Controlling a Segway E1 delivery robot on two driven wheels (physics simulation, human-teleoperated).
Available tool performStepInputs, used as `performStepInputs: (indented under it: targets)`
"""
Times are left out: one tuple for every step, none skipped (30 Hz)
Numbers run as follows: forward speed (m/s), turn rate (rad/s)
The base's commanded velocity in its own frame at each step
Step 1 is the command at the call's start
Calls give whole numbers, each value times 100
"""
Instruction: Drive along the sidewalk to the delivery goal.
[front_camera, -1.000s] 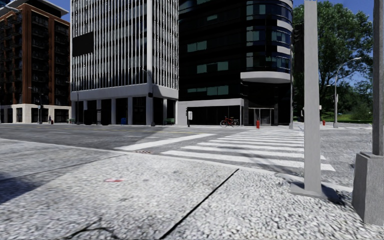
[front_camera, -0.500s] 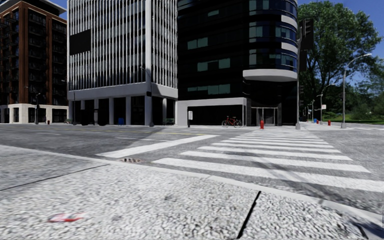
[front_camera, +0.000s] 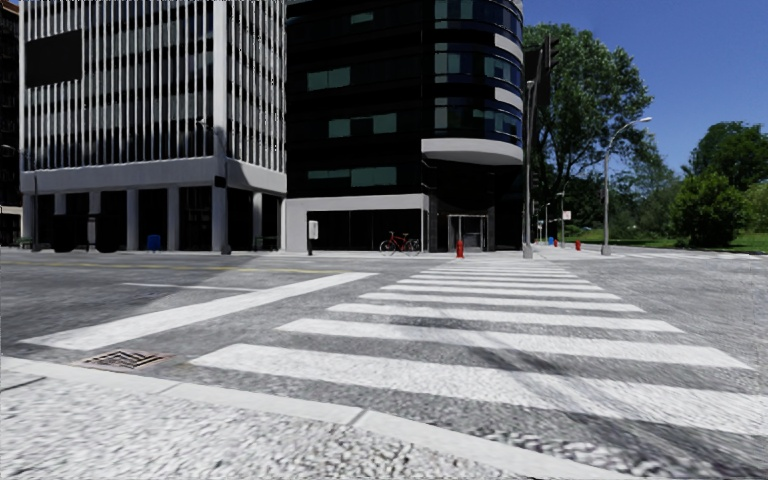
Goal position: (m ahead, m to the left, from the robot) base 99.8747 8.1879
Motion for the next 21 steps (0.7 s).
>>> performStepInputs:
  targets:
    - [195, -93]
    - [195, -86]
    - [195, -86]
    - [195, -52]
    - [195, -8]
    - [195, -1]
    - [195, 0]
    - [195, 0]
    - [195, 0]
    - [195, 0]
    - [195, 0]
    - [195, 0]
    - [195, 0]
    - [195, 0]
    - [195, 0]
    - [195, 0]
    - [195, 0]
    - [195, 0]
    - [195, 0]
    - [195, 0]
    - [195, 0]
